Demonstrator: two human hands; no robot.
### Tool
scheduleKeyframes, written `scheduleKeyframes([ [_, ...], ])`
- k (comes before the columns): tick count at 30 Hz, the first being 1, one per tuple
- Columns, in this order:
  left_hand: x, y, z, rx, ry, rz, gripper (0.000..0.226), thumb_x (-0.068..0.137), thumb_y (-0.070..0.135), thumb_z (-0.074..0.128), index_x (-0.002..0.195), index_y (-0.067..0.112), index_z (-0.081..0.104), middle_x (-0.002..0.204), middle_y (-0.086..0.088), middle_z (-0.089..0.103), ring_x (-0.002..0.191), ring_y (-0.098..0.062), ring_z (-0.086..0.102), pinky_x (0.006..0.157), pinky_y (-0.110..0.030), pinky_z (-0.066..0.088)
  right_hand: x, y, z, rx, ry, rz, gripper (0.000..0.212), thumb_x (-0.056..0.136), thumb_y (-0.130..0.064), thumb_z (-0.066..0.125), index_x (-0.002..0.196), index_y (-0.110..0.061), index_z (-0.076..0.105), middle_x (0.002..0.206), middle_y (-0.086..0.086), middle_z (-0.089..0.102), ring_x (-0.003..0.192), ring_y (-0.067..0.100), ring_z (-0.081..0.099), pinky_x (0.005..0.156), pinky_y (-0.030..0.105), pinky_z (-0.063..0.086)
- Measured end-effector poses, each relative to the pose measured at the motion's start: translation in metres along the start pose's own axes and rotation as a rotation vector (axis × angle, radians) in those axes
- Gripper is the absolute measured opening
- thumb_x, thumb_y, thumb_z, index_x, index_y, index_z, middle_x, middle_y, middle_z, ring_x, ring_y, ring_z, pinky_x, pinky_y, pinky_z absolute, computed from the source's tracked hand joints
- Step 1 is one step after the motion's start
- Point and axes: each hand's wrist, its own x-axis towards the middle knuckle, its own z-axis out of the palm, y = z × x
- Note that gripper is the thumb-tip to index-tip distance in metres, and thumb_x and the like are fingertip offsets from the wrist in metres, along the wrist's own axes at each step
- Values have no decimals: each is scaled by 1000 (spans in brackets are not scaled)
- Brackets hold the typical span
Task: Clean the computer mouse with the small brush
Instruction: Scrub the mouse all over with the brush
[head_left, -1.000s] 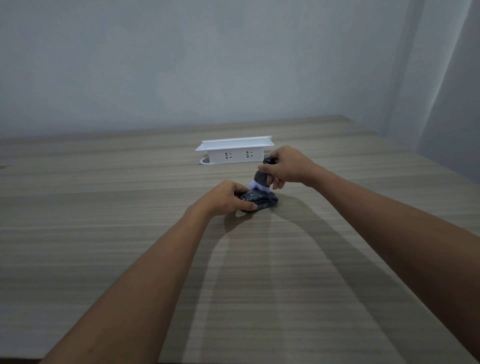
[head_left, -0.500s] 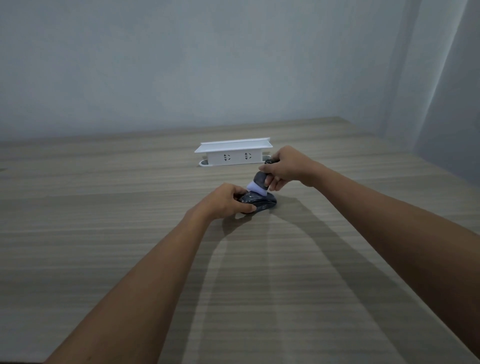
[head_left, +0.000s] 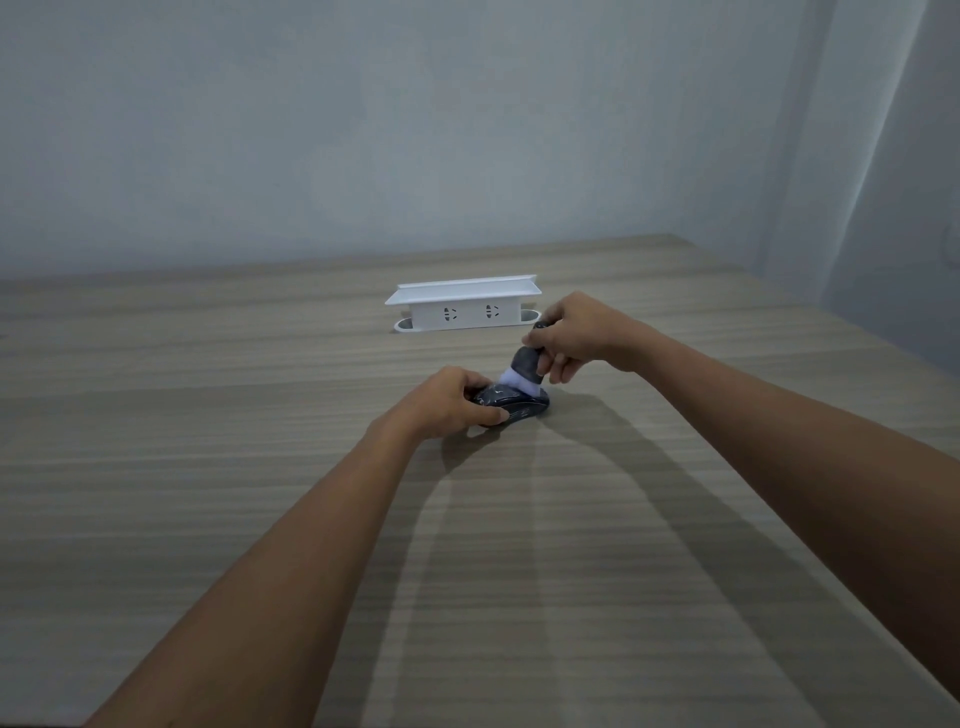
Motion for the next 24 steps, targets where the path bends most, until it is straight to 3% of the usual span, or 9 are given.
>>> scheduleKeyframes([
  [6, 0, 0, 1, 14, 0, -9, 36, 87, 32, 75, 119, 15, 74, 102, -3, 78, 94, -21, 71, 88, -36, 53, -3, 20, 1, -180, 77, 28, 11, 95, -4, 53, 88, 1, 60, 66, 18, 75, 48, 26, 70, 46, 30, 59],
  [9, 1, -1, 1, 11, -2, -12, 37, 87, 33, 76, 120, 16, 74, 102, -3, 78, 95, -21, 71, 88, -36, 53, -3, 25, -2, -62, 85, 39, 16, 91, -4, 53, 77, -1, 60, 53, 11, 71, 40, 20, 67, 39, 24, 53],
  [14, 3, -3, 0, 18, -8, -11, 34, 86, 34, 76, 115, 17, 76, 97, -2, 78, 83, -15, 68, 79, -30, 50, -4, 23, -9, 109, -32, 36, 21, 93, -12, 57, 75, -4, 63, 59, 12, 72, 44, 21, 66, 43, 25, 52],
  [20, 2, -2, 2, 25, 2, -12, 36, 87, 34, 75, 119, 17, 74, 102, -2, 78, 90, -17, 70, 81, -31, 51, -10, 32, -8, -99, 40, 50, 20, 93, -5, 54, 75, -1, 61, 56, 11, 73, 41, 19, 68, 40, 24, 53],
  [24, 3, -1, 1, 57, -3, -13, 35, 88, 36, 74, 118, 18, 74, 97, 1, 75, 84, -13, 66, 74, -29, 49, -11, 22, -2, 29, -3, -17, 17, 93, -7, 54, 78, -2, 60, 56, 11, 72, 43, 23, 68, 41, 25, 52],
])
